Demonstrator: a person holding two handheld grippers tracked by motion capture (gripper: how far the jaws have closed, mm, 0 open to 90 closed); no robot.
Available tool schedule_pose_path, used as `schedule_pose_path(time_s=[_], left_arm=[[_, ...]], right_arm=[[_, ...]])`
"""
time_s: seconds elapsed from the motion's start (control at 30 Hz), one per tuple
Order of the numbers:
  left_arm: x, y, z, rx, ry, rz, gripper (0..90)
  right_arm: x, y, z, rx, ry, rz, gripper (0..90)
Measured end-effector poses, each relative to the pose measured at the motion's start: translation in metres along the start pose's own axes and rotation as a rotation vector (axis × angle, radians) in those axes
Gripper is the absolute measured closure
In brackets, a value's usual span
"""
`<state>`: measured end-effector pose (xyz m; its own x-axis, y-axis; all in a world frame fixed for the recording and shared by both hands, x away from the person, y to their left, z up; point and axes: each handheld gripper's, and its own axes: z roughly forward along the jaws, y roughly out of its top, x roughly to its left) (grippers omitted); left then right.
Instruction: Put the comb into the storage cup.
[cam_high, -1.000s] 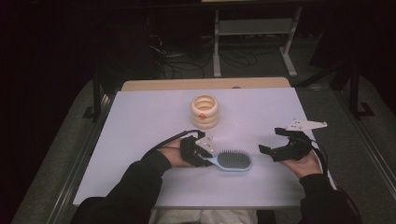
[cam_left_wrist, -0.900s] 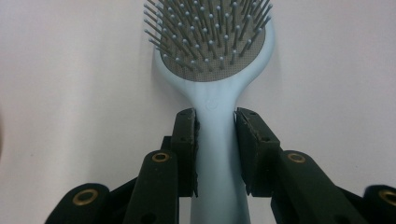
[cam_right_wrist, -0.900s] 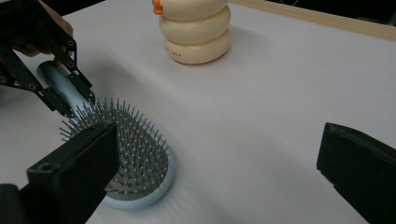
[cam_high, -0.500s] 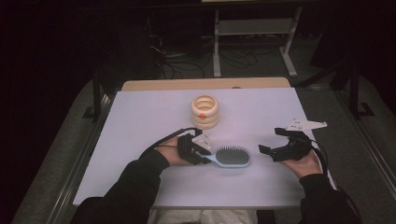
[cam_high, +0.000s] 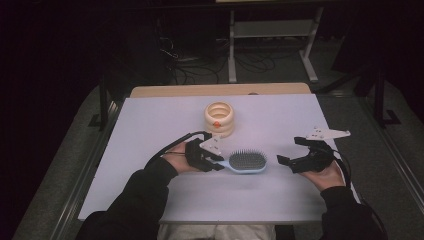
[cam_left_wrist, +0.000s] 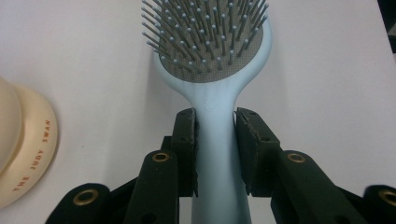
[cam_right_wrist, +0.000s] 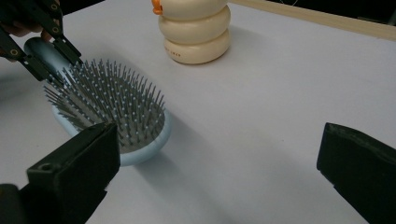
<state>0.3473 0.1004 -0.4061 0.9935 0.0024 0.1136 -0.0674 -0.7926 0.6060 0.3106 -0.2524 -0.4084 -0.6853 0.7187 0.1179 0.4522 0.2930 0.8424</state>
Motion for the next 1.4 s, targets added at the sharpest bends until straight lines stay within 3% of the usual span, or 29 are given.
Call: schedule_pose_path(time_s=[0.4, 1.4], left_arm=[[0.002, -0.003, -0.014, -0.035, 0.031, -0.013, 69.7], [0.013, -0.014, -0.065, -0.098, 0.164, -0.053, 69.7]], right_arm=[[0.000, 0.000, 0.000, -0.001, 0.000, 0.000, 0.0], [0.000, 0.000, 0.000, 0.002, 0.000, 0.004, 0.0]])
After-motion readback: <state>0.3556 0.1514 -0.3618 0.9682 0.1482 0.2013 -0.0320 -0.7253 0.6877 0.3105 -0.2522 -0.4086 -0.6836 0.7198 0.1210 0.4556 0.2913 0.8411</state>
